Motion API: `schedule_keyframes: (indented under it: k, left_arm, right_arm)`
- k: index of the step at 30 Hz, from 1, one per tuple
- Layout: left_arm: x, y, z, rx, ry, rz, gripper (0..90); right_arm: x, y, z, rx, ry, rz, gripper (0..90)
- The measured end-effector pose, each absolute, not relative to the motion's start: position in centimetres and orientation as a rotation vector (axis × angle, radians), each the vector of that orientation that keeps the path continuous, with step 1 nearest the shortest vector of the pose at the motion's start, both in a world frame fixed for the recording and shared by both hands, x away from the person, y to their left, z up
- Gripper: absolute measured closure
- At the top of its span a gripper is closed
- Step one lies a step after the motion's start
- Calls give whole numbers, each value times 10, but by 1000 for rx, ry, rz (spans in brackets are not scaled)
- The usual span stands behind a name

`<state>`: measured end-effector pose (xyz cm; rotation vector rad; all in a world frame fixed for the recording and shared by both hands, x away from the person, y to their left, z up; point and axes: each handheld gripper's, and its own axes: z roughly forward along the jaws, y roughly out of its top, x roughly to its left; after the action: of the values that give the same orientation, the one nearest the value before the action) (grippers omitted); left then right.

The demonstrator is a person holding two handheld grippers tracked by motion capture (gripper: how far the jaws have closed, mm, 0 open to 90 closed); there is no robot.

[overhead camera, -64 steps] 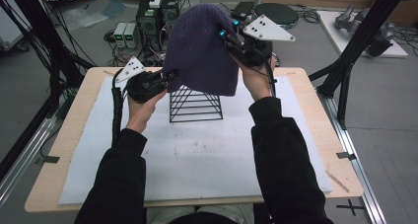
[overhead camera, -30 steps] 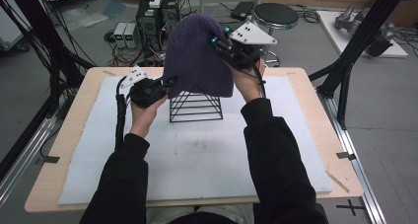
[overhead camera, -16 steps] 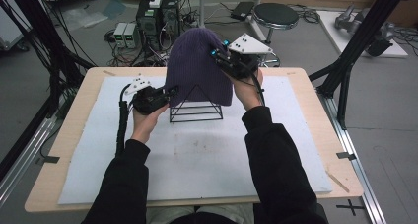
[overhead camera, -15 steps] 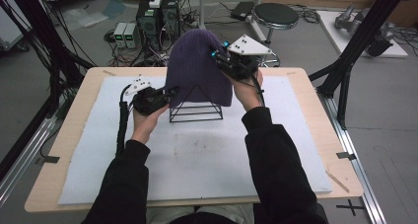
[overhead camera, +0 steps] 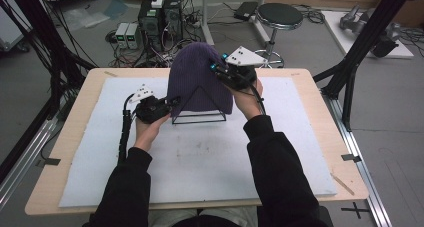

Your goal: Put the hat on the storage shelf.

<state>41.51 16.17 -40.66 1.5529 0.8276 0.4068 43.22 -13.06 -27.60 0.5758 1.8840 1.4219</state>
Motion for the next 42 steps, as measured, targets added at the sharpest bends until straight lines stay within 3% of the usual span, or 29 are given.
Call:
schedule_keyframes:
  k: [20,37,39,42]
  left_arm:
    - [423,163,-434,1608,916,337,786]
    - [422,166,-435,1626,923,330,766]
    - [421,165,-434,1623,917,330,747]
    - [420,166,-431,1612,919,333,689]
  right_arm:
    - [435,-125,-306,615,1956,1380,720]
    - [436,-120,-310,610,1974,1351,698]
    - [437,-121,-310,613,1974,1354,662]
    - [438,-123,-310,666,1968,1374,517]
